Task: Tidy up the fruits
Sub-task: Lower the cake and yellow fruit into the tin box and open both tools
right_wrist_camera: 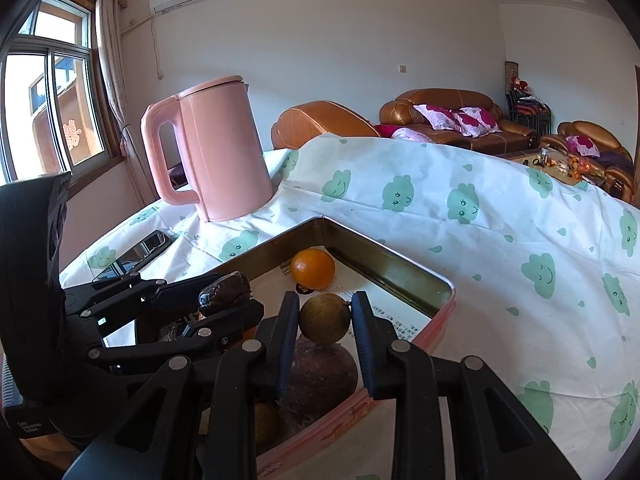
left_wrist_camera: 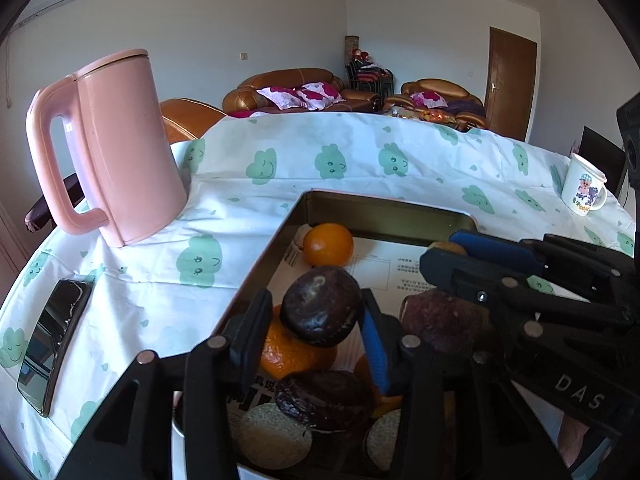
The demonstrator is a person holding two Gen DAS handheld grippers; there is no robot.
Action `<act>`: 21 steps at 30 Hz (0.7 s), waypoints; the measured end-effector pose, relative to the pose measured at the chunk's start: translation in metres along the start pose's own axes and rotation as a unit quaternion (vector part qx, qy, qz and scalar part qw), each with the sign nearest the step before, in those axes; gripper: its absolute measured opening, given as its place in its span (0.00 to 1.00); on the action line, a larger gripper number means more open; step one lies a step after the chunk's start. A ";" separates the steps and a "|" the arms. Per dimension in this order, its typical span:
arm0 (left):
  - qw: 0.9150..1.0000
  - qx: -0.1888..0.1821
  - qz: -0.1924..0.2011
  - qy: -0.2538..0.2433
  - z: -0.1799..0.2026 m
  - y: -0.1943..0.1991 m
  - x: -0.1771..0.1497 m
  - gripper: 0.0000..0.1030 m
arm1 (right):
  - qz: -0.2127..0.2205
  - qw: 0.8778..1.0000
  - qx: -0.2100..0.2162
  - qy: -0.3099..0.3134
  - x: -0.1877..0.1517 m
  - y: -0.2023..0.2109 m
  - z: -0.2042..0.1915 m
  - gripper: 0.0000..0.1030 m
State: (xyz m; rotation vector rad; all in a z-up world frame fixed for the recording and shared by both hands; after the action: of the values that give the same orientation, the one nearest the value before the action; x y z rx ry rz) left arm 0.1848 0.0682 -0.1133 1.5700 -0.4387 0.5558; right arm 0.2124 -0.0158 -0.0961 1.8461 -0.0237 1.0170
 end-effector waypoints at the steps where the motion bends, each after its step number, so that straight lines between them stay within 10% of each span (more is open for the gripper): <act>1: 1.000 0.000 0.003 0.000 0.000 0.001 -0.001 0.60 | -0.001 1.000 0.003 -0.002 -0.001 0.000 0.000 0.35; 4: 1.000 0.006 0.014 -0.003 0.001 0.009 -0.003 0.74 | 0.001 1.000 0.018 -0.004 -0.003 0.004 -0.002 0.61; 21: 0.996 0.000 0.081 0.022 -0.016 0.072 -0.020 0.96 | 0.060 0.998 -0.016 -0.021 -0.022 0.073 -0.011 0.71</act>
State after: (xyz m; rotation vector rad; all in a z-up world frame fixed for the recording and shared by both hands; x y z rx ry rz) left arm 0.1249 0.0780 -0.0669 1.5278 -0.5355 0.7143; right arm 0.1605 -0.0536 -0.0544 1.8546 -0.1762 1.0531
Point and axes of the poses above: each gripper's, at about its wrist camera, not at the fingertips, and y roughly against the way its jaws point, z to its right, x to its top, the point moved 7 cm from there along -y, roughly the way its jaws point, and after that the axes turned 14 degrees about -z, right-handed, at the moved point
